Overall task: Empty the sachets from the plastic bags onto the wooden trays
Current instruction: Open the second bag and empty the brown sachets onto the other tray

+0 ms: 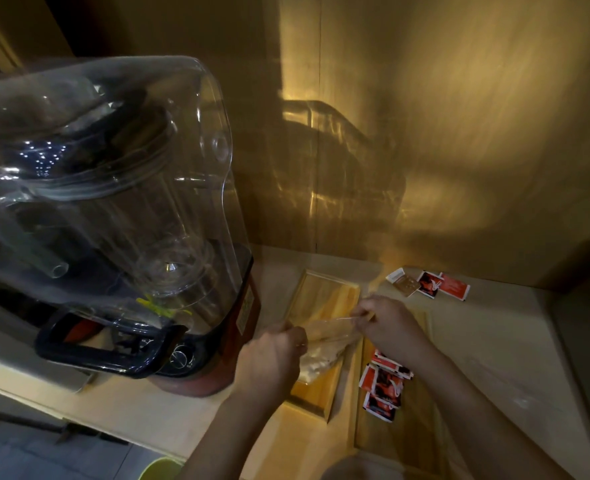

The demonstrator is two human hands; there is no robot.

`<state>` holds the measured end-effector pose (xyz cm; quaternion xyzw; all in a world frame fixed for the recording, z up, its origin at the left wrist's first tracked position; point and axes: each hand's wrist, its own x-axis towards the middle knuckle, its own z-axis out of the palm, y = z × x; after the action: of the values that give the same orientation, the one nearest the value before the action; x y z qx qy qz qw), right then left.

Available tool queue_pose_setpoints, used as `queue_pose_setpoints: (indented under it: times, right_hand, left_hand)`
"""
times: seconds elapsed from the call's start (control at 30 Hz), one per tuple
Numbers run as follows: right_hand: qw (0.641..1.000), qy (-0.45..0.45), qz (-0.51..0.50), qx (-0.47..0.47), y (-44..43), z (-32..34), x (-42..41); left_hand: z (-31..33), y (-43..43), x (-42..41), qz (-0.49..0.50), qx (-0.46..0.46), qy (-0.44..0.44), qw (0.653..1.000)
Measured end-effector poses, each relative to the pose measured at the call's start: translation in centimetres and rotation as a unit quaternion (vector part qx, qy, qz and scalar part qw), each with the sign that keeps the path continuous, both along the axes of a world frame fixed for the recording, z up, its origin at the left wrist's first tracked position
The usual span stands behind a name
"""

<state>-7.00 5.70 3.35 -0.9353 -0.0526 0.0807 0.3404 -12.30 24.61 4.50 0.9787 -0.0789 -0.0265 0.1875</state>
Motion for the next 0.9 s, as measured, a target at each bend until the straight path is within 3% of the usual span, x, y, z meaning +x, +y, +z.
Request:
queue_pose_setpoints:
  times: [0.13,0.3,0.4,0.6,0.7,0.9]
  right_hand:
    - [0.996,0.025,0.032,0.076,-0.5,1.0,0.1]
    - [0.952,0.127,0.019,0.277,-1.1,2.5,0.9]
    - [0.923,0.21,0.009,0.323,-0.7,2.1,1.8]
    - [0.912,0.295,-0.085,0.271,1.1,-1.1,3.5]
    - [0.895,0.281,-0.168,0.303,2.0,-2.4,4.4]
    - [0.891,0.199,-0.228,0.339,3.2,-5.3,5.3]
  left_hand:
    - [1.5,1.9,0.8,-0.012,-0.074,-0.006,0.997]
    - [3.4,4.6,2.1,-0.018,-0.271,0.152,0.95]
    - [2.6,5.3,3.3,-0.008,-0.34,0.184,0.922]
    - [-2.0,4.9,5.7,0.067,-0.384,0.226,0.892]
    - [-3.7,4.2,6.9,0.146,-0.421,0.193,0.874]
    - [-5.3,2.1,7.6,0.255,-0.353,0.122,0.892]
